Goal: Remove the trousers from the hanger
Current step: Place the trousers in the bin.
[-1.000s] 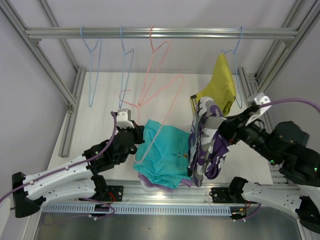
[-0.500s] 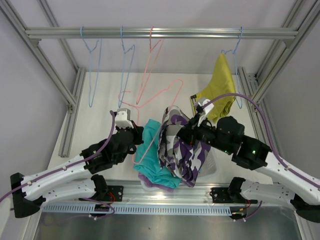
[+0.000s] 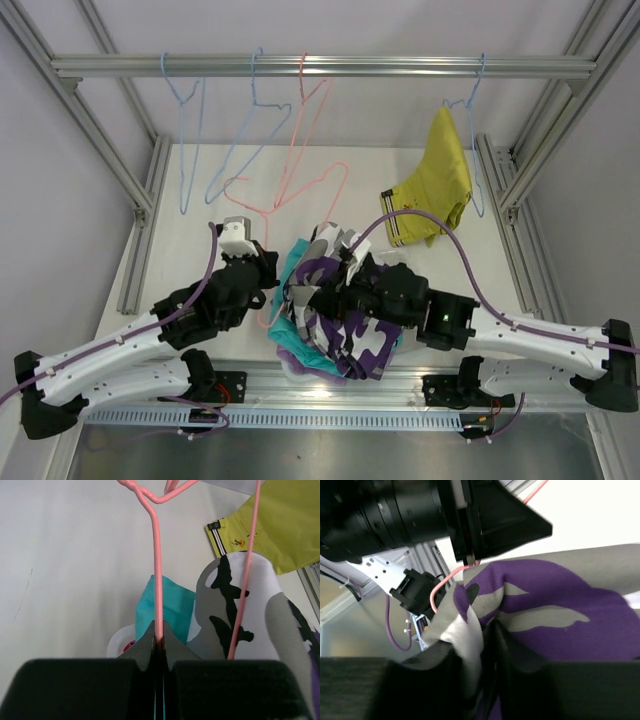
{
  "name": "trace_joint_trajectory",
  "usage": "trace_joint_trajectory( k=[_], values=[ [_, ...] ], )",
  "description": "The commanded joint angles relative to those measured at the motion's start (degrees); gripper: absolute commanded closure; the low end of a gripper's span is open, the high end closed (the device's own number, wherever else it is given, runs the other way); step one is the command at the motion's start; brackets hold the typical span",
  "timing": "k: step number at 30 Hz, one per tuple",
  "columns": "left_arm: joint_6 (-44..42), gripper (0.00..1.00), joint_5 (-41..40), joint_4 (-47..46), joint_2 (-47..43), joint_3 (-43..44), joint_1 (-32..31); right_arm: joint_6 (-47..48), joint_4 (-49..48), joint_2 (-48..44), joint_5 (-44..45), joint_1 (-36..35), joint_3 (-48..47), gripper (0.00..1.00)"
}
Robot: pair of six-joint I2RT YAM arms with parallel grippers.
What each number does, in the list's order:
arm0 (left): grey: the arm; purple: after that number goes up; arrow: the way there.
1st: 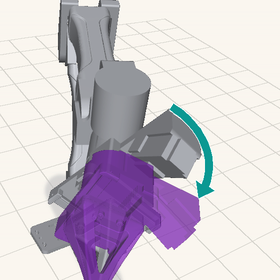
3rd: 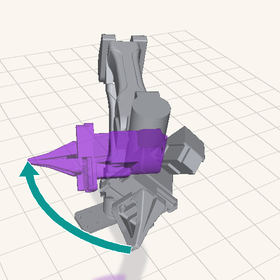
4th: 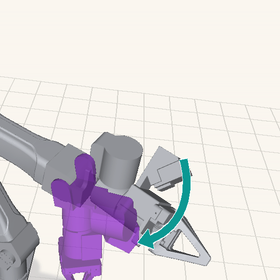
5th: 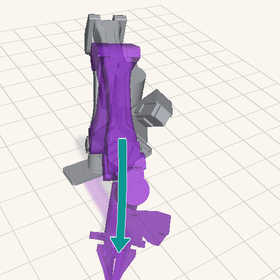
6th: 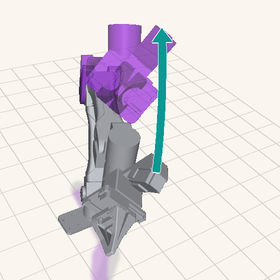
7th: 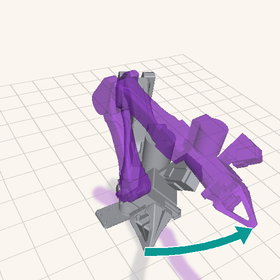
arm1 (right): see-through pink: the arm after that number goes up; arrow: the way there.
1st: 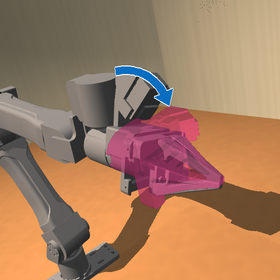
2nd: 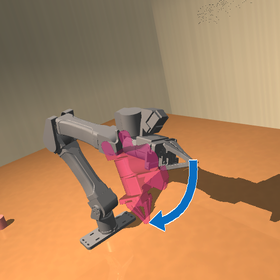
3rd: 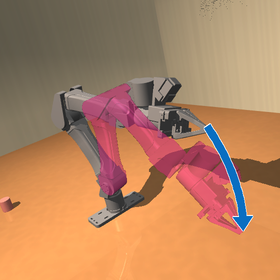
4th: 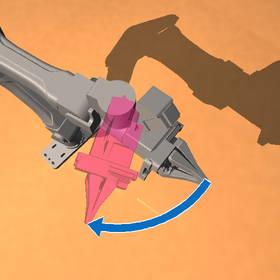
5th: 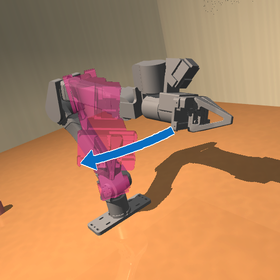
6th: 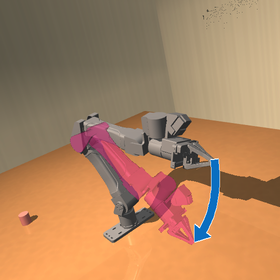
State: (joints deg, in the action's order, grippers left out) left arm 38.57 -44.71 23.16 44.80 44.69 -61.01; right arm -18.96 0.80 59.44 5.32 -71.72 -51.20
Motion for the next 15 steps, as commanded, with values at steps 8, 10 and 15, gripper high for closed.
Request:
trace_joint_trajectory(
  k=[8,10,15],
  values=[
    [-0.7,1.0,0.4,-1.4,-0.9,2.9,-0.3,-4.3,-7.7,0.7,-1.1,-4.3,1.4,0.24],
    [-0.9,1.0,0.4,-1.4,-0.9,2.9,-0.4,-3.4,-5.4,-0.5,-0.8,-5.5,-1.2,0.22],
    [-1.8,1.0,-0.2,-1.0,-1.2,2.9,-0.3,-2.5,-2.4,-6.6,-2.7,-6.0,-5.6,0.2]
  ],
)
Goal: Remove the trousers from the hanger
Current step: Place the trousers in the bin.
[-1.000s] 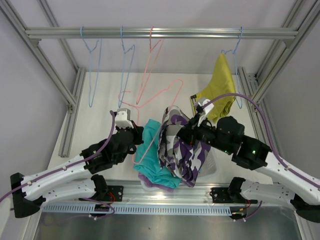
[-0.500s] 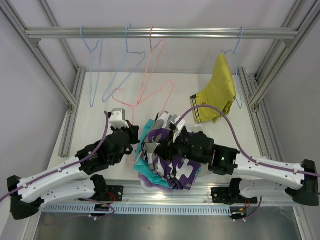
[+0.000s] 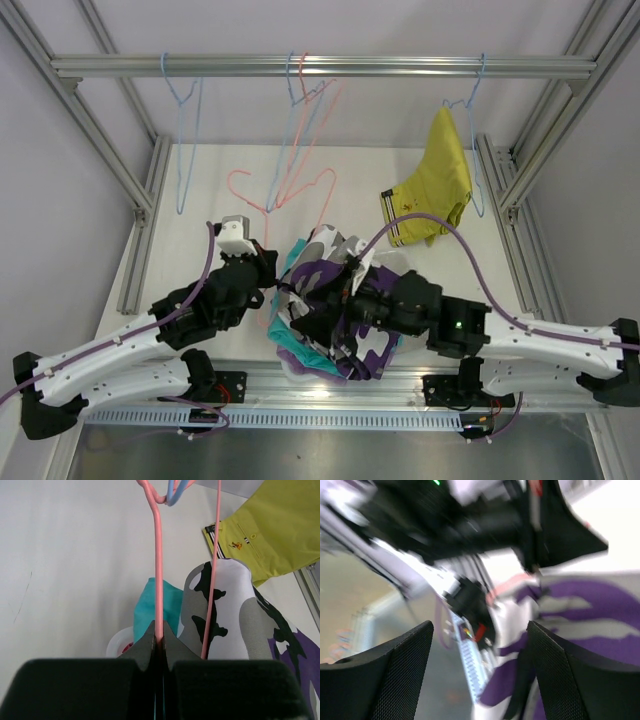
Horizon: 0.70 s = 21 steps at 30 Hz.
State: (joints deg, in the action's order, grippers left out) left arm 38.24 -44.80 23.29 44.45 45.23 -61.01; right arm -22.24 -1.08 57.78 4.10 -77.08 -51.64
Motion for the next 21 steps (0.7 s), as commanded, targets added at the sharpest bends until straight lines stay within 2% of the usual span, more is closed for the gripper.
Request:
trace_joint_trajectory(
  k=[1,4,7,8,10,13,19,21],
  values=[
    [-1.8,0.99,-0.3,-1.1,-1.0,2.3,-0.3,1.0,0.2,-5.9,-1.8,-0.8,-5.6,0.2],
    [-2.8,0.99,-0.6,-0.3,-1.6,3.0,-0.3,2.1,2.5,-8.8,0.2,-0.8,-6.3,0.21],
    [-3.0,1.0,-0.4,1.7,-2.3,4.3,-0.3,3.4,5.3,-9.6,4.1,-0.8,-5.9,0.34],
    [-3.0,0.99,0.1,2.4,-2.5,4.6,-0.2,3.7,5.6,-9.4,5.0,-0.7,-5.7,0.43],
    [-2.3,1.0,0.9,4.9,-2.8,6.2,-0.2,4.1,5.7,-8.7,6.8,-0.8,-4.5,0.53],
    [-1.0,0.99,2.4,8.0,-3.8,7.7,-0.3,4.7,5.3,-7.2,8.6,-0.7,-3.0,0.62],
    [-0.4,1.0,3.3,10.4,-7.6,8.4,-0.2,2.6,-2.6,-4.3,7.2,2.6,5.3,0.66],
    [-0.4,1.0,3.6,10.5,-8.1,8.3,-0.2,-0.2,-6.2,-2.3,6.1,4.3,12.7,0.67]
  ],
)
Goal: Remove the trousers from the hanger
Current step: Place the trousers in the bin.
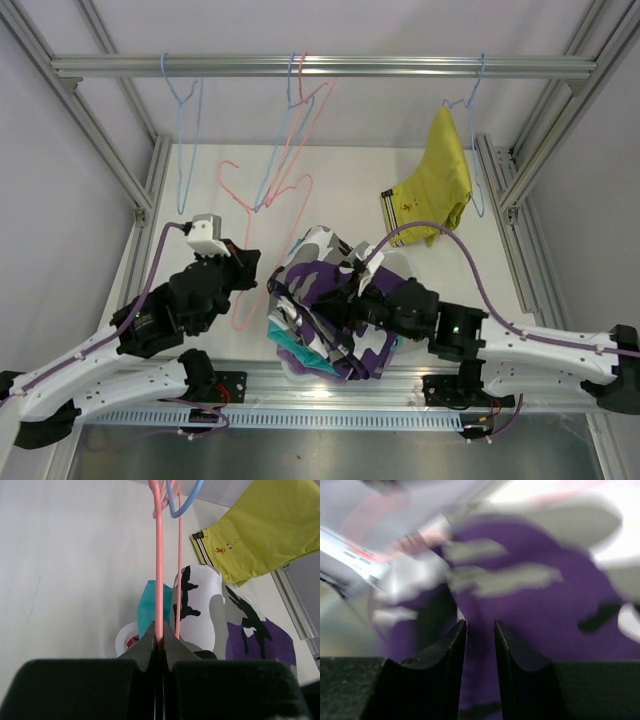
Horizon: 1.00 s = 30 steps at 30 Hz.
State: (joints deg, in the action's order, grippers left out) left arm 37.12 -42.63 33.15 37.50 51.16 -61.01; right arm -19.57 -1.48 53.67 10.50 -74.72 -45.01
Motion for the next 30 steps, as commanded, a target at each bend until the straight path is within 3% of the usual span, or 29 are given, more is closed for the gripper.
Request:
trace_joint_trajectory(
  k=[1,6,9,15,17,22,30],
  values=[
    [0.8,0.99,1.5,0.9,-1.3,2.3,-0.2,-4.1,-10.4,2.5,-0.7,2.3,9.0,0.67],
    [1.8,1.0,2.6,1.8,-1.9,0.8,-0.2,-14.4,-26.7,7.5,-2.1,3.4,29.6,0.68],
    [1.8,1.0,3.2,1.3,-2.5,0.1,-0.2,-15.8,-28.4,7.9,-2.2,2.8,31.6,0.69],
    [2.0,1.0,5.7,2.6,-2.4,2.1,-0.3,-11.2,-12.2,-0.1,-0.4,1.9,20.6,0.62],
    [2.6,1.0,6.3,4.8,-2.6,3.6,-0.2,-9.1,-5.6,-2.9,0.3,1.7,14.1,0.52],
    [4.1,0.99,10.5,10.7,-3.4,6.2,-0.2,-4.4,8.8,-4.5,2.2,0.4,-0.8,0.39],
    [6.6,1.0,10.6,23.6,-5.3,11.2,-0.2,-1.5,17.4,-5.8,5.3,0.3,-8.6,0.33]
  ],
)
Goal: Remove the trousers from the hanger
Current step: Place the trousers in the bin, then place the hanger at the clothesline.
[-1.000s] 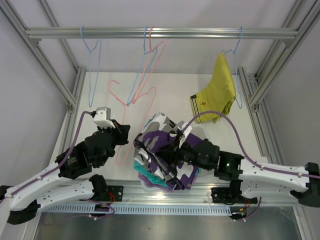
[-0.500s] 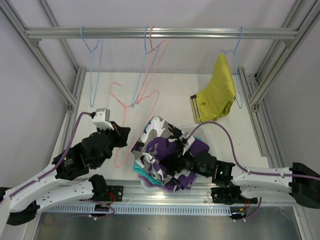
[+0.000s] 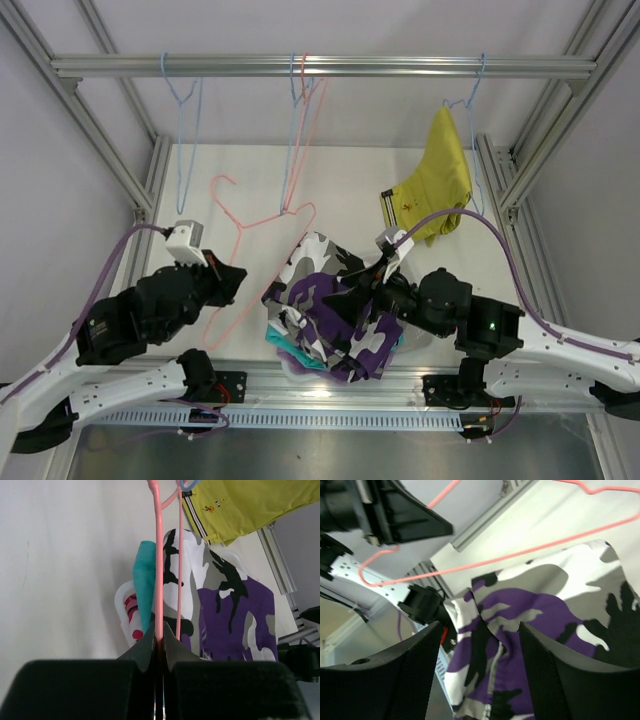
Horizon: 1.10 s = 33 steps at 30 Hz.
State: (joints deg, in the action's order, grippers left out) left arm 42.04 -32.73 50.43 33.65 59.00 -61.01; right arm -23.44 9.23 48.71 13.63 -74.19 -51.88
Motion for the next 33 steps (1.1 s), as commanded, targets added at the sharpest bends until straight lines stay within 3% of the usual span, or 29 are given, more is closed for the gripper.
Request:
trace_joint_trajectory(
  k=[1,6,13,22,33],
  values=[
    [1.7,1.0,0.7,7.7,-1.7,3.9,-0.2,2.4,6.8,-1.2,2.3,-0.2,-1.8,0.32],
    [2.4,1.0,5.3,15.3,-4.0,7.6,-0.2,3.7,7.7,-2.7,3.1,0.3,-2.7,0.3],
    [-0.7,1.0,17.7,8.9,-11.8,10.0,-0.2,4.2,8.8,-2.8,1.8,1.9,-3.1,0.28],
    [-4.9,1.0,28.2,5.3,-5.7,22.2,-0.2,5.0,10.6,-6.5,-1.3,2.5,-4.0,0.27],
    [-12.0,1.0,18.4,2.7,14.8,39.1,-0.3,4.5,21.0,-5.9,-1.1,0.7,-7.5,0.27]
  ],
)
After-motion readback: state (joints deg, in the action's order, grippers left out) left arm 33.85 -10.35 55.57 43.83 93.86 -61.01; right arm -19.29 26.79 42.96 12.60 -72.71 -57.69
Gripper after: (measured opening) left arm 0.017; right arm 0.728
